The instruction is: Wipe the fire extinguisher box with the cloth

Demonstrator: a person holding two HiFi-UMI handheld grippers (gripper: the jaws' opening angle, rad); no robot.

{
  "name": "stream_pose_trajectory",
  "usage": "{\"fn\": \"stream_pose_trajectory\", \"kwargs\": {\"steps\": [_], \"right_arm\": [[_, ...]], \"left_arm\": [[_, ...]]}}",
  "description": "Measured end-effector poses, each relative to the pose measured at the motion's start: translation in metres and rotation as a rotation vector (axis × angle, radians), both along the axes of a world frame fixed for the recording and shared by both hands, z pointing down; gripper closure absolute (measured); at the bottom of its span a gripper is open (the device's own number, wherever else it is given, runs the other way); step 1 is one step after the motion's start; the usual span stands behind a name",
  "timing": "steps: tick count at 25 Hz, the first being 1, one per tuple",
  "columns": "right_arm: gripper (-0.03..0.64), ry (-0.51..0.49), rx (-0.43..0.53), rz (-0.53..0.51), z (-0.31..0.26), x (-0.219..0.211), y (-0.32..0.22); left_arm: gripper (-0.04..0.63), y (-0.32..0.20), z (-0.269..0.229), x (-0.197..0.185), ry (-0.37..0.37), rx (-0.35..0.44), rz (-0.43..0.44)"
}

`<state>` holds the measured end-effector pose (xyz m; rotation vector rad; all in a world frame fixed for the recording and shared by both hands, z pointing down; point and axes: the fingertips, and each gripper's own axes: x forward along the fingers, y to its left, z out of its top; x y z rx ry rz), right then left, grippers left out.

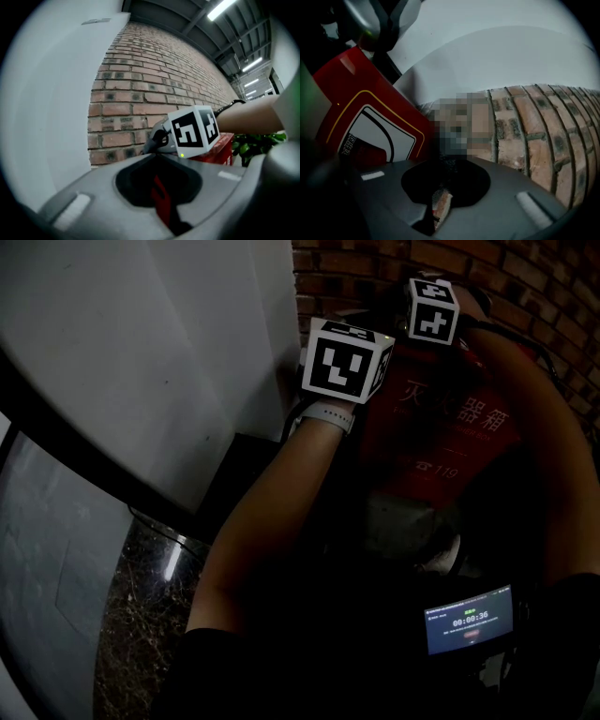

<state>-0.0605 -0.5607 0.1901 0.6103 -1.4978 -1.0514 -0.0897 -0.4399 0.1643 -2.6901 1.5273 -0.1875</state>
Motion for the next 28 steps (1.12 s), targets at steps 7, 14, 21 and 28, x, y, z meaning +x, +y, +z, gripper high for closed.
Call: {"fn": "stream_pose_trajectory", "kwargs": {"steps": [7,14,21,28], "right_arm": [[0.594,0.004,-0.043,-0.004,0.003,-0.002,0.018],[0.594,-0.023,-0.083,-0.031,0.004,0.0,0.047],[0.594,-0.032,-0.133,-0.082,0.004,-0.006,0.087],[0.594,-0.004,-0.134,-0.108,0.003,-0.011,0.12]], "left_arm": [[0.594,0.002,0.011,-0.001,0.011,-0.023,-0.011],[0.594,0.008,0.012,0.001,-0.002,-0.022,-0.027],[0.594,0.017,0.009,-0.001,-0.014,-0.015,-0.046],[0.594,0.032,0.008,-0.006,-0.028,-0.01,-0.071]]}}
